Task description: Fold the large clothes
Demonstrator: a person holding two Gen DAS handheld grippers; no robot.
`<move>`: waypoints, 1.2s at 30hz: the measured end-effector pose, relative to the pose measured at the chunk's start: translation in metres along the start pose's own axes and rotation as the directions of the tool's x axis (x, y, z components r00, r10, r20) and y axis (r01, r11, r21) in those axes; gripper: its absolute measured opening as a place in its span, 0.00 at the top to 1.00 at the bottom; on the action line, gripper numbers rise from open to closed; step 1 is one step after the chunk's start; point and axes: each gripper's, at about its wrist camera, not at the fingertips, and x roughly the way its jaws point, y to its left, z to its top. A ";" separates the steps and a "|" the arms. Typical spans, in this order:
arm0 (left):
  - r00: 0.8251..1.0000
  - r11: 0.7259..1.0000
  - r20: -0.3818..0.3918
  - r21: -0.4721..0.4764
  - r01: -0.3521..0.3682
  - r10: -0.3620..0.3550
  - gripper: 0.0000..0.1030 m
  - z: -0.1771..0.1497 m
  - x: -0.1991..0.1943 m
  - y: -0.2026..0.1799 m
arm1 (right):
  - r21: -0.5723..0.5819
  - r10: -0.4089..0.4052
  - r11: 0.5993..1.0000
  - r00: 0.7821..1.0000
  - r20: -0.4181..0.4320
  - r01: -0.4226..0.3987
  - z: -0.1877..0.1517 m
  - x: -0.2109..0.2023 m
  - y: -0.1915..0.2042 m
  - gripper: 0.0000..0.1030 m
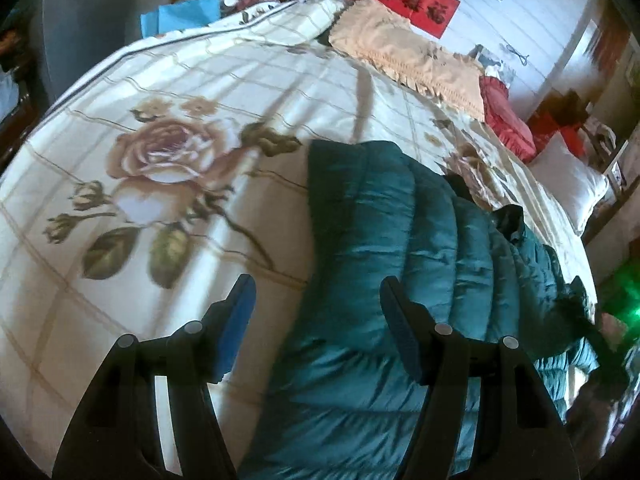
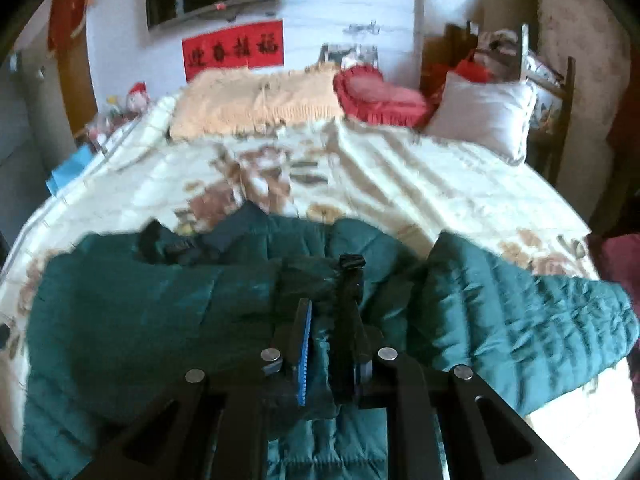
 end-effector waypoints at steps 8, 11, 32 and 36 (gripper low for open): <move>0.997 0.995 0.059 0.089 -0.046 0.041 0.37 0.007 0.007 -0.031 | 0.033 -0.006 0.999 1.000 0.020 0.005 -0.004 -0.026 -0.014 0.50; 0.996 0.990 0.078 0.123 -0.062 0.052 0.37 0.010 0.015 -0.045 | -0.003 0.082 0.997 0.996 0.042 -0.082 0.002 -0.040 0.001 0.50; 0.988 0.984 0.022 0.083 -0.156 0.155 0.30 0.009 0.076 -0.038 | -0.231 0.044 0.971 0.995 -0.086 -0.063 0.014 0.048 0.075 0.50; 0.988 0.985 0.026 0.079 -0.155 0.153 0.30 0.008 0.076 -0.037 | -0.214 0.125 0.969 0.992 -0.022 -0.127 0.004 -0.002 0.069 0.50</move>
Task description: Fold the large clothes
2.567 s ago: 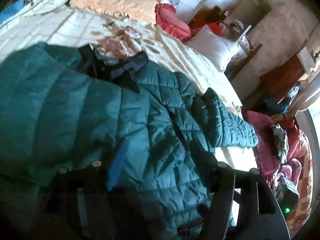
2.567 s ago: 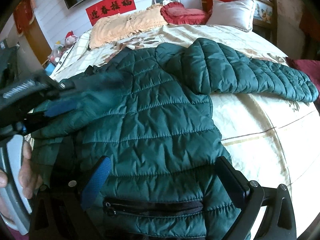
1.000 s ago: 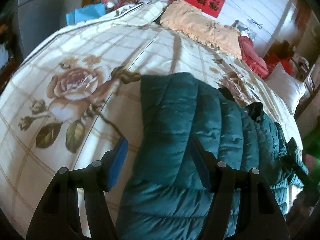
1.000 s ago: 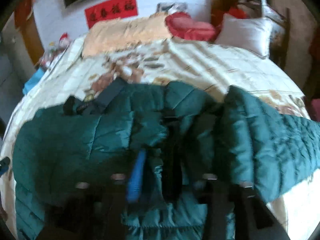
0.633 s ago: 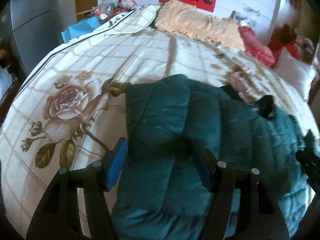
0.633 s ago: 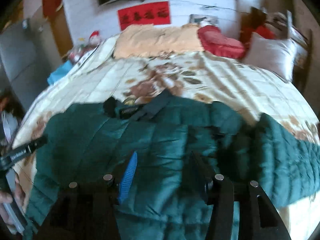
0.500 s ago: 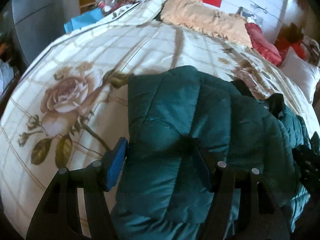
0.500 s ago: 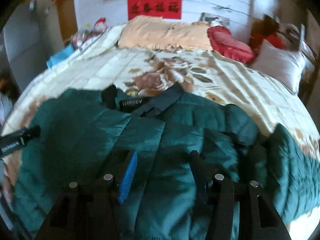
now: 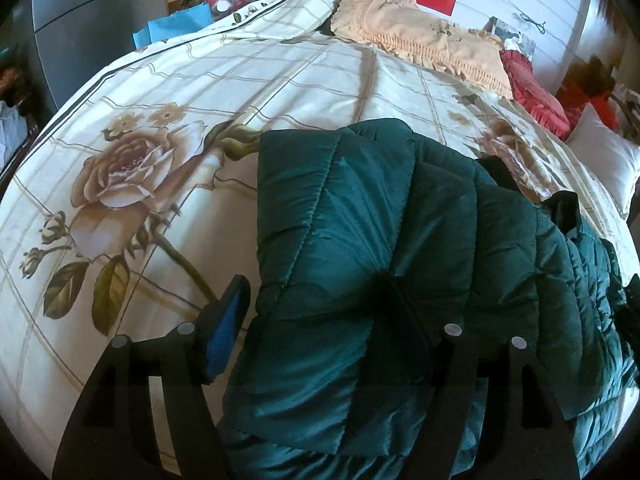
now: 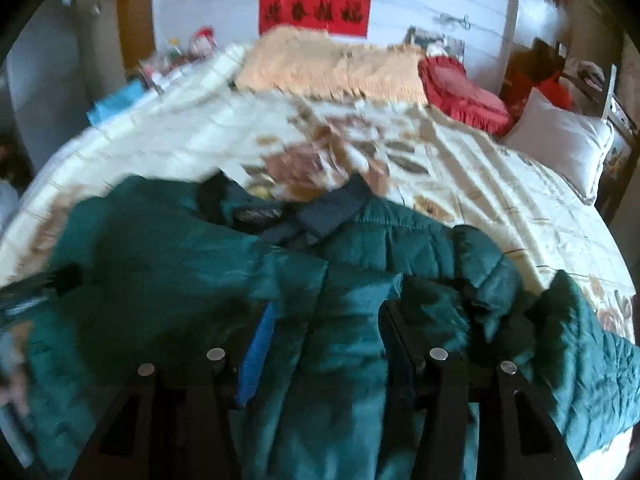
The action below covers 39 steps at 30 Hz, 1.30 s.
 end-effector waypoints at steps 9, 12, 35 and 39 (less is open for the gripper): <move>0.999 0.998 0.035 0.039 -0.044 0.042 0.29 -0.004 -0.002 -0.008 | -0.025 -0.051 0.999 0.994 -0.097 0.048 -0.044 0.024 0.002 0.50; 0.998 0.997 0.028 0.061 -0.057 0.055 0.29 -0.005 -0.007 -0.010 | -0.015 -0.046 0.999 0.993 -0.109 0.045 -0.040 0.014 0.001 0.50; 0.998 0.992 0.046 0.122 0.043 -0.049 0.29 -0.030 -0.025 -0.052 | 0.134 -0.021 0.991 0.998 -0.055 0.029 -0.041 -0.016 -0.050 0.46; 0.995 0.992 0.057 0.101 0.078 -0.084 0.29 -0.029 -0.040 -0.051 | 0.142 -0.056 0.988 0.998 -0.001 0.055 -0.043 -0.052 -0.067 0.30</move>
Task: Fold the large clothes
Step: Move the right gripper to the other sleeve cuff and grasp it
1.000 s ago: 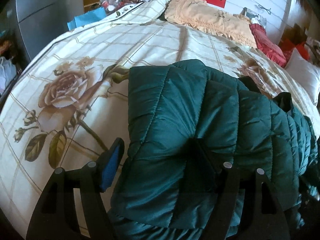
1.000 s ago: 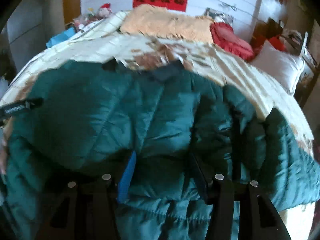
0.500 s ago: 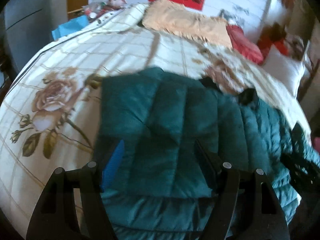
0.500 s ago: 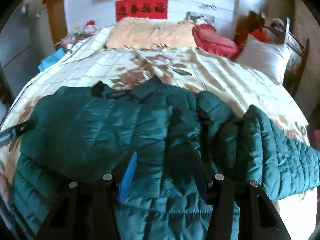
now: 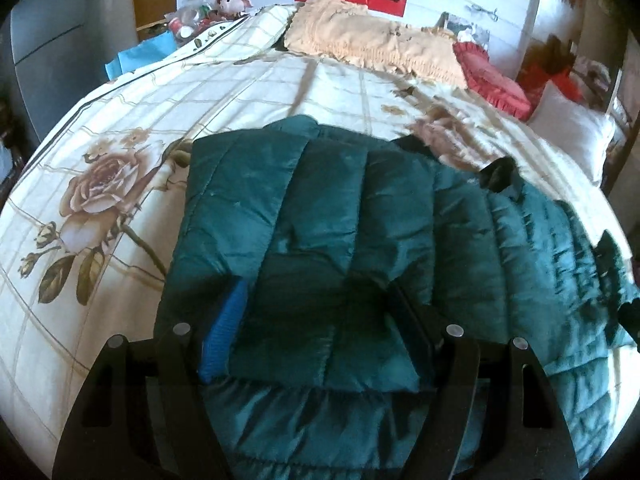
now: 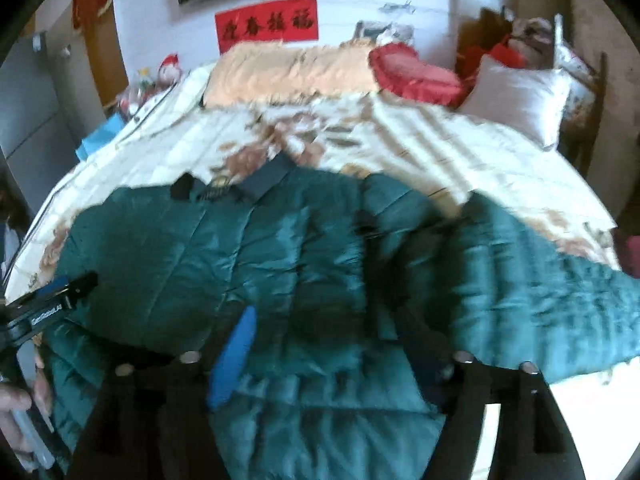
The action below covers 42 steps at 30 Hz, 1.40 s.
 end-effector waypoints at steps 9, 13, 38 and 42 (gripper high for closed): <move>0.997 0.997 0.002 -0.006 0.071 -0.071 0.29 -0.006 -0.019 -0.004 | 0.087 -0.142 0.986 0.990 0.017 0.140 -0.013 -0.042 -0.079 0.28; 0.995 0.994 0.001 -0.031 0.103 -0.103 0.29 -0.007 -0.023 0.000 | 0.136 -0.210 0.969 0.978 0.002 0.208 -0.023 -0.048 -0.119 0.28; 0.994 0.993 -0.029 -0.047 0.106 -0.107 0.29 -0.012 -0.023 0.007 | 0.672 -0.409 0.618 0.897 -0.170 0.409 -0.081 -0.047 -0.376 0.21; 0.994 0.993 -0.037 -0.051 0.104 -0.106 0.29 -0.012 -0.022 0.009 | 0.717 -0.404 0.571 0.897 -0.179 0.400 -0.084 -0.037 -0.392 0.21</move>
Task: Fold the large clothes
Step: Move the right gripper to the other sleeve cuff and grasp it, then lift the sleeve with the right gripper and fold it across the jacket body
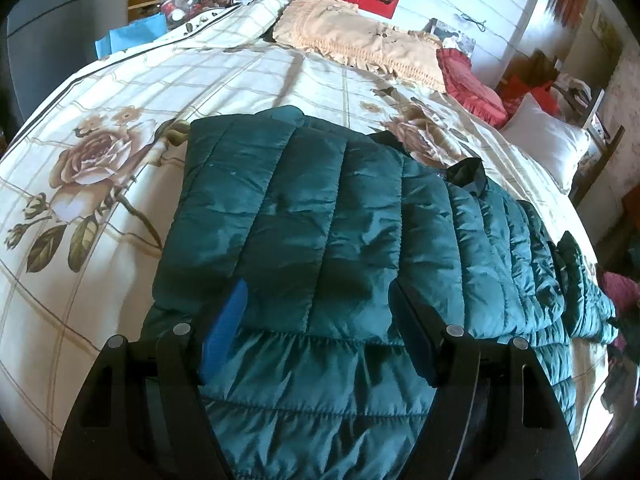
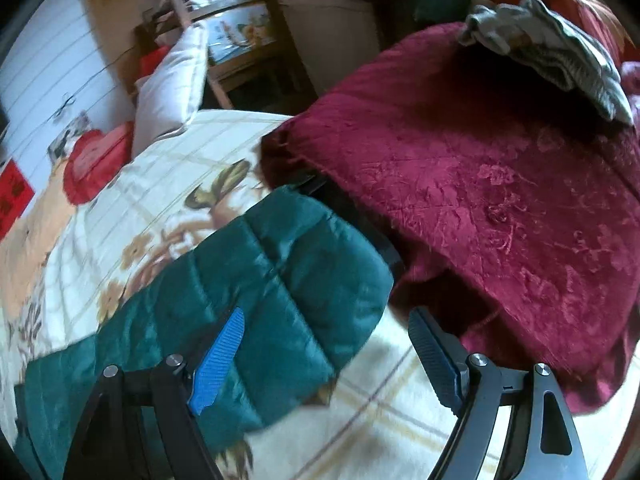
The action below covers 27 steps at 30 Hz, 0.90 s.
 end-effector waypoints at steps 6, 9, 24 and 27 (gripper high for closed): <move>1.000 1.000 -0.002 0.007 -0.009 0.009 0.29 -0.002 0.000 0.002 | 0.010 0.023 1.000 1.000 0.014 -0.023 0.008 0.009 0.000 0.53; 1.000 1.000 -0.004 0.008 -0.013 0.013 0.29 -0.004 0.002 0.002 | -0.017 0.016 1.000 0.999 0.042 -0.016 0.011 0.002 -0.001 0.73; 1.000 0.999 0.022 0.044 -0.020 0.019 0.29 -0.011 -0.011 -0.004 | -0.327 0.379 0.892 0.911 0.161 -0.313 -0.001 -0.134 0.082 0.86; 0.999 0.999 0.028 0.044 -0.018 0.016 0.29 -0.011 -0.014 -0.002 | -0.389 0.443 0.846 0.887 0.133 -0.365 -0.013 -0.152 0.113 0.87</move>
